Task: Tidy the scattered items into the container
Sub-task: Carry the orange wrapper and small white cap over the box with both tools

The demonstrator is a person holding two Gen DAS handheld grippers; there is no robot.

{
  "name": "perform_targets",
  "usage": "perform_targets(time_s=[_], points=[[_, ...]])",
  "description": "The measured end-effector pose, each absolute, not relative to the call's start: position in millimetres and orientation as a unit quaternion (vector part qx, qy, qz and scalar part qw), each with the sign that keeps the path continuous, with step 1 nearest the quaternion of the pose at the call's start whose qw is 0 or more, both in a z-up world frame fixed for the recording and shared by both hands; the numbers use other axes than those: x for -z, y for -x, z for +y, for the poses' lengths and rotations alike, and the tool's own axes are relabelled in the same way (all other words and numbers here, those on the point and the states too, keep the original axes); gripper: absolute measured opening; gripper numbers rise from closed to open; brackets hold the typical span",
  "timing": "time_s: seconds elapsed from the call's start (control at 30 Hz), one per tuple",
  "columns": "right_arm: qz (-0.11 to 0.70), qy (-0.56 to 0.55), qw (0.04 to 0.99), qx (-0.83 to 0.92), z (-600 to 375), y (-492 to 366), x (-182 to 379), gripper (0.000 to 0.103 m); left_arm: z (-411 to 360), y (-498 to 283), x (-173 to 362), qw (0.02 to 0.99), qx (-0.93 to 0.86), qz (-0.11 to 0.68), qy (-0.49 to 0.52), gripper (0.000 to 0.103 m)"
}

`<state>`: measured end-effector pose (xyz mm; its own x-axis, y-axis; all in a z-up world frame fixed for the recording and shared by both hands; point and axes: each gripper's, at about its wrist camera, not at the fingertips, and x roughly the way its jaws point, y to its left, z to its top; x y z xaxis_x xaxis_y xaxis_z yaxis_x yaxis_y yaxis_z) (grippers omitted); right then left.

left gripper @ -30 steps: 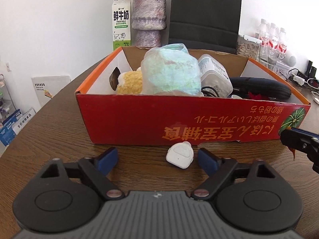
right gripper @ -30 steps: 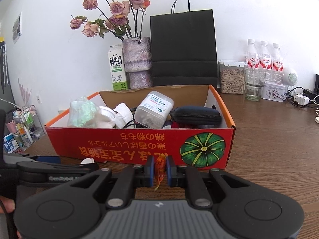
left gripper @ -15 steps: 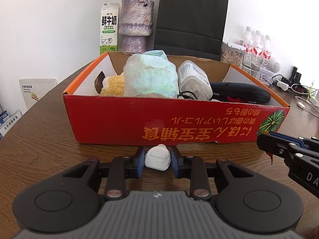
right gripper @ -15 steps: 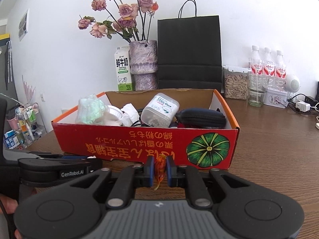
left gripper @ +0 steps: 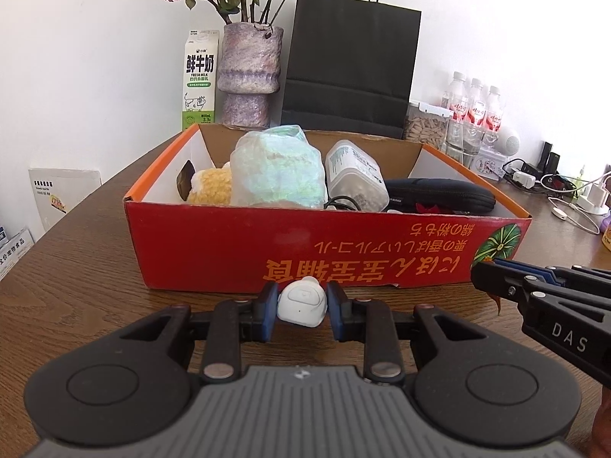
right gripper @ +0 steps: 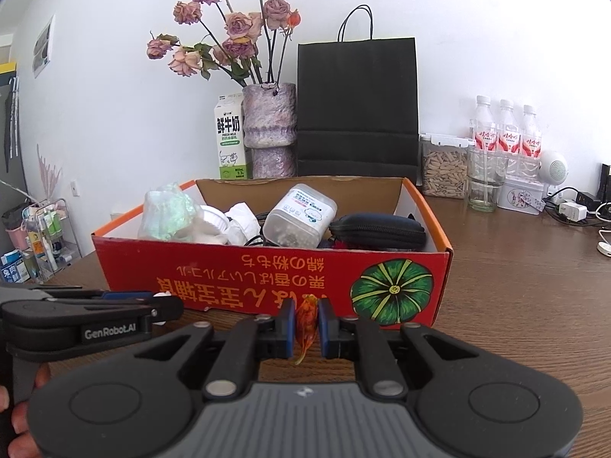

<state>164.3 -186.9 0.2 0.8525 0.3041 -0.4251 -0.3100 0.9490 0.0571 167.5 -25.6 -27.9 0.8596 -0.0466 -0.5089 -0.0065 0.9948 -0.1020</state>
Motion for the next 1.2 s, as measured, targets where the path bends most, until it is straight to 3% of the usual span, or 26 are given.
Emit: perform_targets(time_s=[0.4,0.77,1.03,1.2], points=[[0.188,0.005,0.968,-0.165,-188.8,-156.1,-4.5,0.012,-19.0,-156.3,17.4,0.973,0.017,0.218,0.071,0.028],[0.154,0.006,0.969,-0.192,-185.2,-161.7,-40.9,0.012,-6.7,-151.4,-33.3,0.984,0.035,0.154,0.080,0.028],[0.104,0.049,0.974,-0.195,-162.5,-186.4,-78.3,0.012,-5.7,-189.8,-77.6,0.992,0.018,0.105,0.069,0.028],[0.116,0.001,0.978,-0.176,-161.2,-225.7,-74.7,0.012,-1.4,-229.3,-66.2,0.990,0.003,0.104,0.094,0.028]])
